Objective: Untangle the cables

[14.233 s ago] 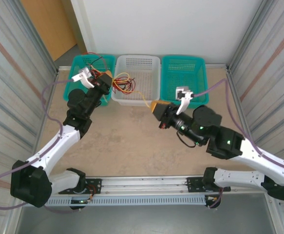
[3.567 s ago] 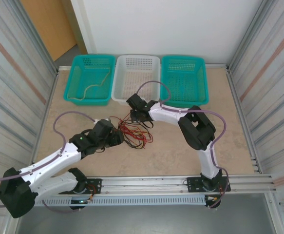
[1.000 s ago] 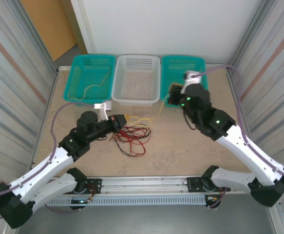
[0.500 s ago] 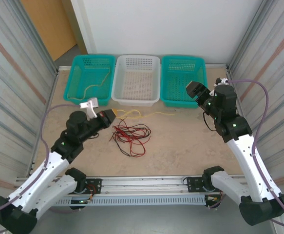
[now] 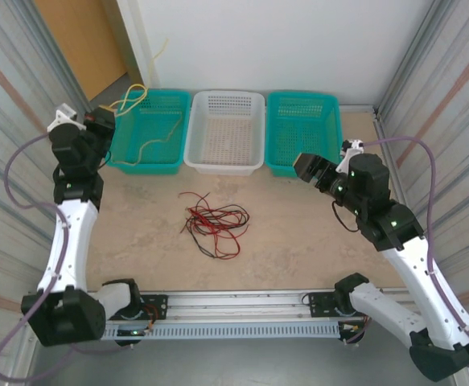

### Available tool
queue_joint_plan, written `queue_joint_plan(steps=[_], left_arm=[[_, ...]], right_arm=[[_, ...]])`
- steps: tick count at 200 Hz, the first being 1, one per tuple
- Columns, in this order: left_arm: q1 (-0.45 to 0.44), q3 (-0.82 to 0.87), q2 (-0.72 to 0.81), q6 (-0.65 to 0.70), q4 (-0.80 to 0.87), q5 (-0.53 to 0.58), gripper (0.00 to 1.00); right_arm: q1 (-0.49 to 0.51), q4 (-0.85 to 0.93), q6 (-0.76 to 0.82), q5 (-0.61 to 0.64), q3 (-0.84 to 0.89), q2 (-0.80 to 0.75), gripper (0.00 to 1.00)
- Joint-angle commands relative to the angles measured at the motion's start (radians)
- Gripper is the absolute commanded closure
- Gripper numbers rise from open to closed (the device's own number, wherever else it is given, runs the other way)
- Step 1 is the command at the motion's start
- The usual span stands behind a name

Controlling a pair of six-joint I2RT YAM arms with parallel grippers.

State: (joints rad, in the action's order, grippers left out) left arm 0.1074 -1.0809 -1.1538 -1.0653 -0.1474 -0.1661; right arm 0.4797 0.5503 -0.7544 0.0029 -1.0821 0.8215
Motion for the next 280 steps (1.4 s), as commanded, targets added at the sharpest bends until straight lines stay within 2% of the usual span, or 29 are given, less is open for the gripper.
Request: queue_joint_plan(steps=[1,31,63,68,78,85,100,105,110,158,179,200,233,256,280], left_arm=[[0.002,-0.037,-0.090,-0.044,-0.124,0.033,1.00],[0.002,-0.040,-0.220,-0.079,-0.178,0.049,1.00],[0.001,-0.019,-0.324,-0.100,-0.228,0.021,1.00],[0.001,-0.010,-0.336,-0.101,-0.235,0.015,0.89],[0.000,-0.001,-0.357,-0.094,-0.243,0.001,0.58],[0.000,0.002,-0.367,-0.084,-0.233,-0.004,0.41],[-0.003,0.008,-0.364,-0.052,-0.172,0.019,0.17],[-0.003,0.012,-0.359,-0.043,-0.158,0.029,0.06],[-0.003,0.017,-0.350,-0.028,-0.152,0.033,0.01],[-0.011,-0.043,-0.221,0.140,0.052,0.005,0.01],[-0.075,-0.070,-0.117,0.278,0.195,0.045,0.01],[-0.209,-0.079,-0.019,0.444,0.327,0.083,0.04],[-0.518,-0.051,0.088,0.615,0.538,0.143,0.09],[-0.745,0.010,0.136,0.646,0.642,0.238,0.10],[-0.882,0.090,0.145,0.566,0.738,0.304,0.12]], right_arm=[[0.068,0.034,0.040,0.042,0.037,-0.018,0.14],[0.150,0.041,0.043,0.103,0.068,-0.001,0.15],[0.175,0.037,0.038,0.119,0.085,0.010,0.16],[0.178,0.041,0.038,0.123,0.085,0.011,0.16],[0.181,0.049,0.041,0.130,0.083,0.013,0.16],[0.184,0.052,0.043,0.131,0.083,0.013,0.16],[0.190,0.061,0.049,0.134,0.082,0.012,0.16],[0.191,0.064,0.048,0.134,0.082,0.013,0.16],[0.192,0.068,0.050,0.135,0.082,0.012,0.16],[0.238,0.069,0.049,0.155,0.081,0.014,0.16],[0.289,0.062,0.057,0.178,0.082,0.041,0.16],[0.356,0.057,0.079,0.217,0.093,0.074,0.16],[0.402,0.048,0.069,0.267,0.138,0.112,0.11],[0.405,0.063,0.067,0.269,0.151,0.160,0.11],[0.404,0.083,0.062,0.278,0.150,0.231,0.10]])
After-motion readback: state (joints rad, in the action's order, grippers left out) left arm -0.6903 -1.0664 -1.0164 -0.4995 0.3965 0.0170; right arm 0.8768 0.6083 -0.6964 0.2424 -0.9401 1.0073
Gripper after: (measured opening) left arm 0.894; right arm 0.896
